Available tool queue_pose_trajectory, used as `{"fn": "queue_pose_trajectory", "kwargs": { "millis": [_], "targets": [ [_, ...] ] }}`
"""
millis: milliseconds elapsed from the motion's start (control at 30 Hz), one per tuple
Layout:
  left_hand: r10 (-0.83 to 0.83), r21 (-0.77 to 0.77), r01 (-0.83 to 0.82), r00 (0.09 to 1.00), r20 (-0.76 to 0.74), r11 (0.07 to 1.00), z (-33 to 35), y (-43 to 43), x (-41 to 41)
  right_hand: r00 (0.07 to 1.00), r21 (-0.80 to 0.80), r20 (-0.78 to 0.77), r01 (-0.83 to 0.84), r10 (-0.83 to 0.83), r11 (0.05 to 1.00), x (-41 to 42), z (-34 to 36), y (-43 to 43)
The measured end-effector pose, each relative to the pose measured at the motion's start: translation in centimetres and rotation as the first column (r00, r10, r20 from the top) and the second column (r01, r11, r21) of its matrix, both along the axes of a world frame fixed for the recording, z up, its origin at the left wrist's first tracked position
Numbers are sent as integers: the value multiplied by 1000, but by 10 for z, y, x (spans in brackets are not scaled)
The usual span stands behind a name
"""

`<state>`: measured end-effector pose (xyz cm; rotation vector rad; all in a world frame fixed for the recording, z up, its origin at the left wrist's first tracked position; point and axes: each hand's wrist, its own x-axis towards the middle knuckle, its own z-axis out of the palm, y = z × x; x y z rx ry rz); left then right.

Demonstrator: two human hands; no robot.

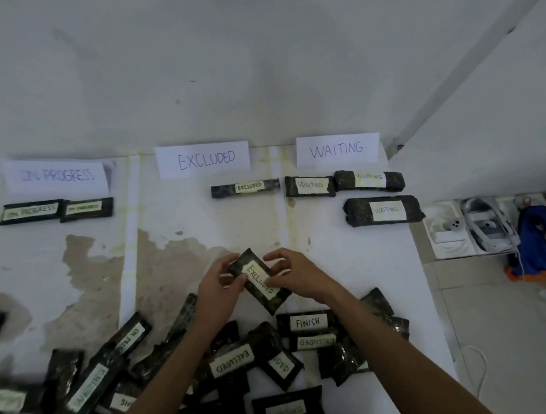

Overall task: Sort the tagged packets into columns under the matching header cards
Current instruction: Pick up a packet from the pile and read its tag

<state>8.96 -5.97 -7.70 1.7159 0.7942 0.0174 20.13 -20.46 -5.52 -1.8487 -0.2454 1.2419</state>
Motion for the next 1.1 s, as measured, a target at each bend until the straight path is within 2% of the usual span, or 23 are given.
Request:
{"fn": "queue_pose_trajectory", "kwargs": {
  "millis": [33,67,133,167,200,300,367,500,567,633,867,1000,1100],
  "targets": [
    [-66,125,65,998,5,990,1,7,-5,1000,3,3,-10,10,1000,-1,1,2],
    [-191,310,174,981,25,935,1,16,-9,1000,5,16,-24,24,1000,-2,2,6],
    [-512,637,403,859,-15,658,-1,38,-16,998,13,41,-48,47,999,-4,3,17],
    [-613,696,486,786,-82,528,-2,48,-17,998,21,44,-49,48,999,-5,4,24],
    [-666,714,544,731,-147,440,-2,57,-18,998,30,41,-45,44,999,-6,5,31],
    [-704,749,571,681,-204,336,-2,78,-16,999,52,42,-34,32,998,-10,8,55],
    [-698,763,551,690,-190,337,2,95,-13,998,62,66,3,-7,998,-14,8,70],
    [-606,733,501,781,-153,460,0,142,-3,977,37,135,162,-166,986,-17,-1,87],
    [-529,695,491,828,-184,526,-7,167,10,970,41,134,199,-203,979,-18,-11,87],
    [-450,681,478,861,-238,554,-13,187,30,967,31,141,210,-213,977,-21,-20,85],
    [-371,598,468,883,-287,651,-32,225,95,965,12,228,133,-132,991,-35,-44,87],
    [-406,577,515,857,-318,634,-39,232,101,954,11,284,93,-92,996,-43,-45,94],
    [-418,594,531,846,-331,605,-38,233,98,919,19,394,-33,23,999,-52,-40,102]
  ]
}}
